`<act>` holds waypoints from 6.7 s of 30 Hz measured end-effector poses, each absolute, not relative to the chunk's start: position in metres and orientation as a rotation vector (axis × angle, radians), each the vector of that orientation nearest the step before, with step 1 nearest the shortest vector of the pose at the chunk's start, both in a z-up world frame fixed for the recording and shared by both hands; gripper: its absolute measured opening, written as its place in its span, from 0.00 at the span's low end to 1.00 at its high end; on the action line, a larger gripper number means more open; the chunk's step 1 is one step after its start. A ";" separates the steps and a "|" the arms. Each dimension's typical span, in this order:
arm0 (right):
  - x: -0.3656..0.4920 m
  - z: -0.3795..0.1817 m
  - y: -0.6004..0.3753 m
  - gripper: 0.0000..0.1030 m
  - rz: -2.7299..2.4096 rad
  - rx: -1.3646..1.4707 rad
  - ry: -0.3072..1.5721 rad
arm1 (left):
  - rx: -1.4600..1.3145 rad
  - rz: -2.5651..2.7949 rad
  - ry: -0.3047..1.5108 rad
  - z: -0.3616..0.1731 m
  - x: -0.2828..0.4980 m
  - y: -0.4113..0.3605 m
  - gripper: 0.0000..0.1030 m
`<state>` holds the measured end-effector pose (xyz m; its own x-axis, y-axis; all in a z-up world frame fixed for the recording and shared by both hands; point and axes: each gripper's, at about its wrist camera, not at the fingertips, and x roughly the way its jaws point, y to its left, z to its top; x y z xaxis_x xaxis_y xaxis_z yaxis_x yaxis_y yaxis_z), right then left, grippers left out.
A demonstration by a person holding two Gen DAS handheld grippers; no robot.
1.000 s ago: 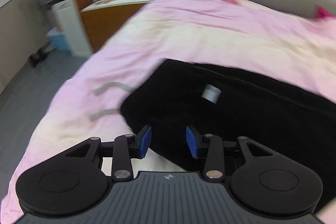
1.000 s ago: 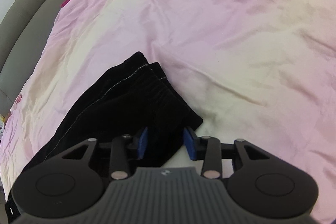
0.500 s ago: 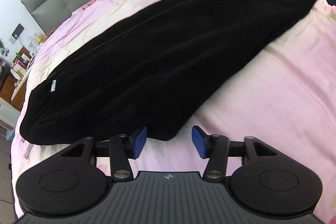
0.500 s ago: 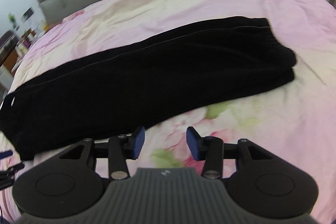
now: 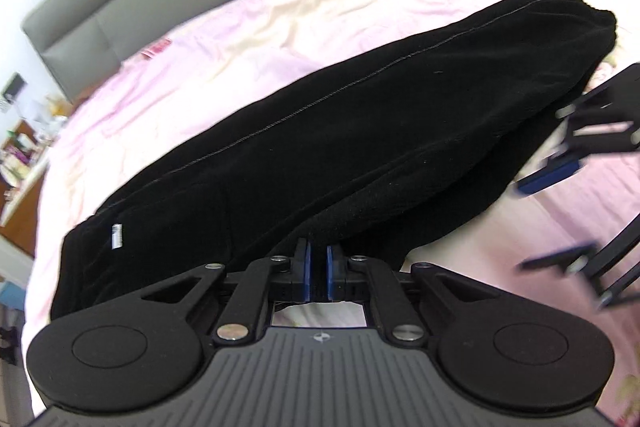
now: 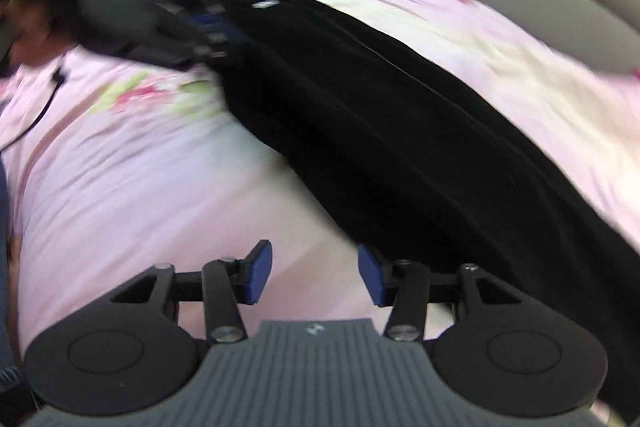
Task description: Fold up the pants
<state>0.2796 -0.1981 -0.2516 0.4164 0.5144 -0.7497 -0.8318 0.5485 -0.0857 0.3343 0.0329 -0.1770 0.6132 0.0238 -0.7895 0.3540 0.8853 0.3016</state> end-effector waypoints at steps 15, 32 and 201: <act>0.301 -0.269 -0.082 0.00 1.137 -0.677 0.598 | 0.312 -0.370 1.056 -0.186 0.368 0.066 0.06; 0.235 -0.301 -0.089 0.00 0.975 -0.501 0.763 | 0.007 -0.401 1.232 -0.259 0.339 0.081 0.08; 0.462 -0.287 -0.087 0.39 0.674 0.045 1.229 | -0.603 -0.202 0.974 -0.257 0.464 0.105 0.75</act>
<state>0.4616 -0.0868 -0.2873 0.1686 0.4970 -0.8512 -0.4504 0.8070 0.3820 0.4637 0.1046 -0.2566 0.5583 -0.4214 -0.7146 -0.1026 0.8197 -0.5635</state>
